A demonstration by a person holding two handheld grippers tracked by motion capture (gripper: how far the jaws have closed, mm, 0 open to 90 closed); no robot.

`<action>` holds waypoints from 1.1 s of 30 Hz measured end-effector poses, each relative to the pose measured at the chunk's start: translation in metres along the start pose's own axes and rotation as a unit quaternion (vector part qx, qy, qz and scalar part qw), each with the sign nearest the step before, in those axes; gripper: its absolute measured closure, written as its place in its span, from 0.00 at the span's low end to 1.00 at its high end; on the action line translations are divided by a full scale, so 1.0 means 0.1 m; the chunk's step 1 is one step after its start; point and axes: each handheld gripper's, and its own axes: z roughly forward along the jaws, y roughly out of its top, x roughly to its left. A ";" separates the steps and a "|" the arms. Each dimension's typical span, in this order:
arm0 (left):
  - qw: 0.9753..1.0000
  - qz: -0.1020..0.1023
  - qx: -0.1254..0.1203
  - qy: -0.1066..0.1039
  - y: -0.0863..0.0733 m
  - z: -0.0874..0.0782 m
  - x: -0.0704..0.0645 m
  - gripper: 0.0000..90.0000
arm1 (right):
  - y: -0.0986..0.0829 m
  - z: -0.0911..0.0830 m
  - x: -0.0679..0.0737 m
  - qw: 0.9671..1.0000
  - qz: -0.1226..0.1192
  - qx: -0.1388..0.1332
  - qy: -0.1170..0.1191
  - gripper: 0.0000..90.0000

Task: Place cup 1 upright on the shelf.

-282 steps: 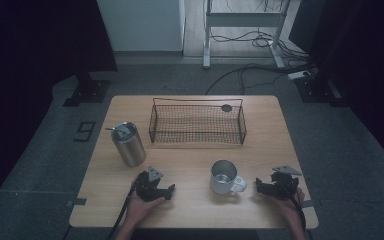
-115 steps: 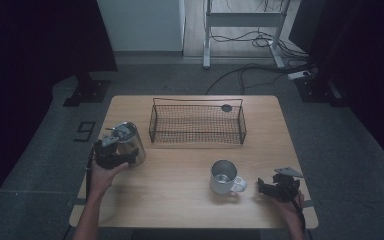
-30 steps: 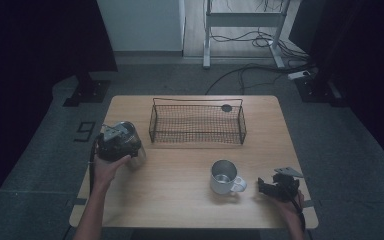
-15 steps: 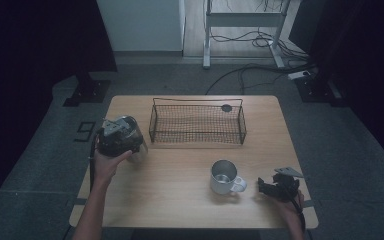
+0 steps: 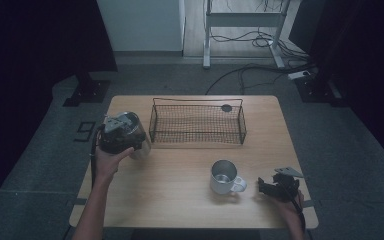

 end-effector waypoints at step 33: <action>1.000 0.006 -0.005 -0.019 0.30 0.12 -0.15 0.05 | 0.00 0.00 -0.01 1.000 -0.001 -0.001 0.000 0.11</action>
